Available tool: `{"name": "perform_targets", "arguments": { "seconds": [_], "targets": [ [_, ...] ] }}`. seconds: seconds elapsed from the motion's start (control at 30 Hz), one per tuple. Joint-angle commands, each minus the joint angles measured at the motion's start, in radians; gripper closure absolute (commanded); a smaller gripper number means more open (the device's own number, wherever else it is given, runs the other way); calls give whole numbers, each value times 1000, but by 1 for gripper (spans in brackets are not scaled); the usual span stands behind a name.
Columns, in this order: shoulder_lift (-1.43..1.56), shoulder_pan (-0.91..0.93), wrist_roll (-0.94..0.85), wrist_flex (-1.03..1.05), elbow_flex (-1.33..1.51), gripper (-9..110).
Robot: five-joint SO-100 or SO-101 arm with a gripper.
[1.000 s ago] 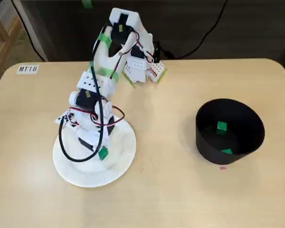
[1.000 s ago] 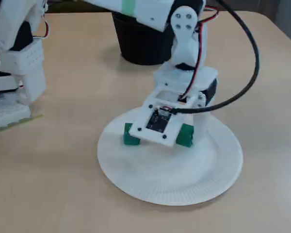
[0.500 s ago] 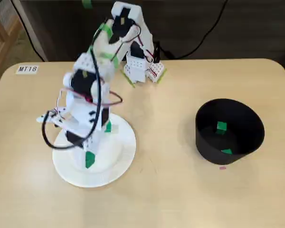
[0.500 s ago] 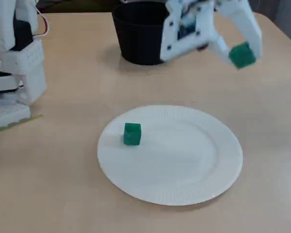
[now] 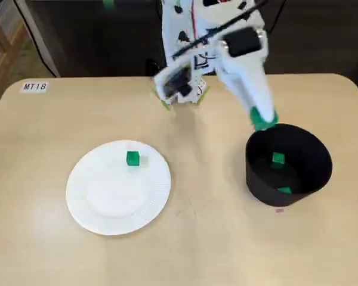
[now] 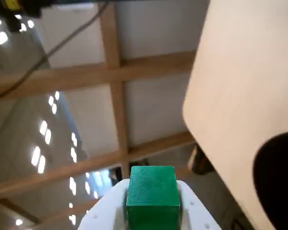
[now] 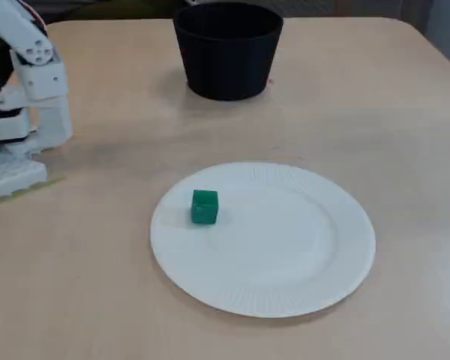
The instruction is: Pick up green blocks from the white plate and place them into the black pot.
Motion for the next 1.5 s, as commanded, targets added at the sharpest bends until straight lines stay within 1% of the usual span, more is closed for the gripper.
{"name": "perform_targets", "arguments": {
  "seconds": [0.0,0.13,0.33,0.77,0.8,0.87,1.0,1.03,1.07,1.13,1.2,1.23,1.3,1.4,1.47],
  "targets": [
    [-40,-84,-48,-23,26,104],
    [-126,-137,-100,-6,28,104],
    [-196,-183,-129,57,28,104],
    [-207,-225,-155,288,18,104],
    [-204,-225,-158,288,21,102],
    [-202,-229,-173,284,26,87],
    [-202,-227,-193,241,26,67],
    [-202,-222,-193,227,26,64],
    [-202,-218,-193,209,26,63],
    [-202,-206,-193,170,26,64],
    [-195,-192,-202,124,26,69],
    [-179,-184,-213,104,26,77],
    [-124,-149,-235,86,26,104],
    [-18,-15,-224,135,26,104],
    [35,129,-199,241,15,104]
  ]
}}
